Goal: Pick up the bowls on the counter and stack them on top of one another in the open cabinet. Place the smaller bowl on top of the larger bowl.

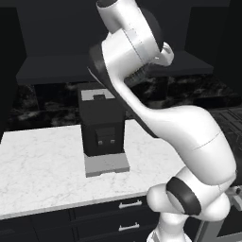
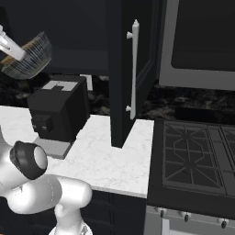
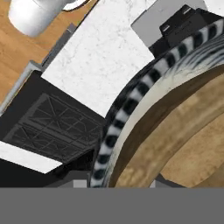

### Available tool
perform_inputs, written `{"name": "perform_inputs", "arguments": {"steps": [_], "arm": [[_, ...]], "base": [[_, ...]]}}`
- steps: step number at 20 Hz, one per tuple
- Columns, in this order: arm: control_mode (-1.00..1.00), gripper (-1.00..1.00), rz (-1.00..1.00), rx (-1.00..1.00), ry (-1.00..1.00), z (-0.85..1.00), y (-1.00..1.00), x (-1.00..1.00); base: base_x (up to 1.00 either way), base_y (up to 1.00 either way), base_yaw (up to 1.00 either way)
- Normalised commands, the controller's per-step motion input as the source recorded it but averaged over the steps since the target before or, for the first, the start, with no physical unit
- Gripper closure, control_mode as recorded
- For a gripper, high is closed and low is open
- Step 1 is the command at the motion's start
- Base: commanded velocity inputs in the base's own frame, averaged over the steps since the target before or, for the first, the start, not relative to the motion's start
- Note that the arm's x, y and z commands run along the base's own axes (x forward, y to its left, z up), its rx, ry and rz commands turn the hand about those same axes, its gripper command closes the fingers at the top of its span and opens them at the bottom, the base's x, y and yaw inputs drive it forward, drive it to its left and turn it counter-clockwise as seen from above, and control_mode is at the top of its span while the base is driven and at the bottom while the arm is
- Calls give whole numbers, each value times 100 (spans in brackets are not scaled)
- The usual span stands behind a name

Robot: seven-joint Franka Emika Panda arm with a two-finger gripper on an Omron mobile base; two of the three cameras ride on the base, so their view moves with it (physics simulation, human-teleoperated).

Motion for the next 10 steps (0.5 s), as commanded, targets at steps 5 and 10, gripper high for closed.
{"name": "perform_inputs", "arguments": {"steps": [5, 10], "arm": [[-100, 100, 0, 1, -33, 0, -48, 100], [-100, 100, 3, 7, -15, -21, -29, 100]], "base": [[0, 0, 0], [0, 0, 0]]}}
